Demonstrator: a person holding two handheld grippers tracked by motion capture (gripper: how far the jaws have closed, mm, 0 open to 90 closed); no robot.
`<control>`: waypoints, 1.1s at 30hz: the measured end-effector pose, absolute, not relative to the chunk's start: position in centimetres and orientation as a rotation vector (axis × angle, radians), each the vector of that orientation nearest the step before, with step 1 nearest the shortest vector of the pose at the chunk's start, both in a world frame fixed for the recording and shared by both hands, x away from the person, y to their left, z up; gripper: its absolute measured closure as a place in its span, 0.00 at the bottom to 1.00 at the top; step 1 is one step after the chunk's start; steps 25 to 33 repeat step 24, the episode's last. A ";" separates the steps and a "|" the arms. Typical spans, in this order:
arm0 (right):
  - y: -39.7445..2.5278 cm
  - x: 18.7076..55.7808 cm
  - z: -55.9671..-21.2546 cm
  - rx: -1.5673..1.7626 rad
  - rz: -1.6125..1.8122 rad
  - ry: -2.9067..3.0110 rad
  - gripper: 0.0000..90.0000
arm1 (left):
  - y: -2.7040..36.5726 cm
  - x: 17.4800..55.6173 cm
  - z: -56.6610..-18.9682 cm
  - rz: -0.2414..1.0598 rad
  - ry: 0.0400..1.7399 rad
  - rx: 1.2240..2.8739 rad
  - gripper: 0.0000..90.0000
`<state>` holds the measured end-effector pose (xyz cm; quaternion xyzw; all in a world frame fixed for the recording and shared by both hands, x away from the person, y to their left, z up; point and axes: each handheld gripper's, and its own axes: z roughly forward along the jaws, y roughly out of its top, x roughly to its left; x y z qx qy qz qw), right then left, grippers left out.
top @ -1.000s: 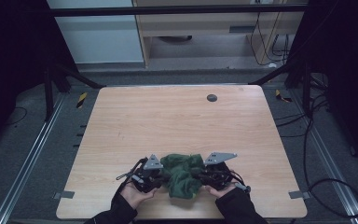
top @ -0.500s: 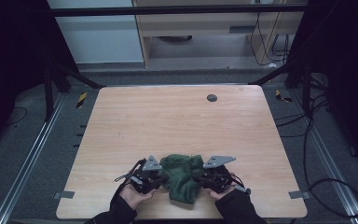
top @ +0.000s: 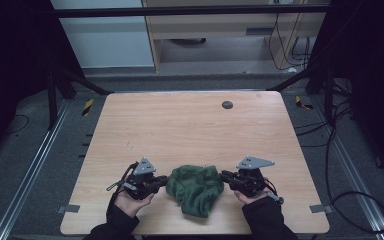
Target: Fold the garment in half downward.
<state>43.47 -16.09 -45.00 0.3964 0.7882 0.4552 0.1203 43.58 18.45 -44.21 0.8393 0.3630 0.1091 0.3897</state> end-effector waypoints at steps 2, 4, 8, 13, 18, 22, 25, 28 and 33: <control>-16.7 43.6 -45.0 1.178 1.319 2.284 0.87 | 19.1 43.7 -44.2 0.296 0.943 2.123 0.90; -17.4 43.8 -44.9 1.192 1.308 2.258 0.84 | 19.6 43.9 -44.2 0.314 0.963 2.112 0.86; -18.7 44.1 -45.1 1.235 1.257 2.215 0.81 | 20.8 44.1 -44.4 0.341 1.004 2.086 0.77; -20.2 44.5 -45.4 1.294 1.200 2.179 0.75 | 22.5 44.3 -44.5 0.389 1.051 2.064 0.67; -21.3 44.8 -45.7 1.336 1.137 2.138 0.66 | 24.3 44.7 -45.0 0.426 1.117 2.038 0.57; -22.0 45.1 -46.0 1.379 1.082 2.125 0.62 | 25.7 45.0 -45.4 0.441 1.155 2.036 0.53; -22.4 45.2 -46.2 1.387 1.069 2.112 0.55 | 26.3 45.1 -45.4 0.453 1.173 2.027 0.52; -22.4 45.2 -46.2 1.387 1.069 2.112 0.55 | 26.3 45.1 -45.4 0.453 1.173 2.027 0.52; -22.4 45.2 -46.2 1.387 1.069 2.112 0.55 | 26.3 45.1 -45.4 0.453 1.173 2.027 0.52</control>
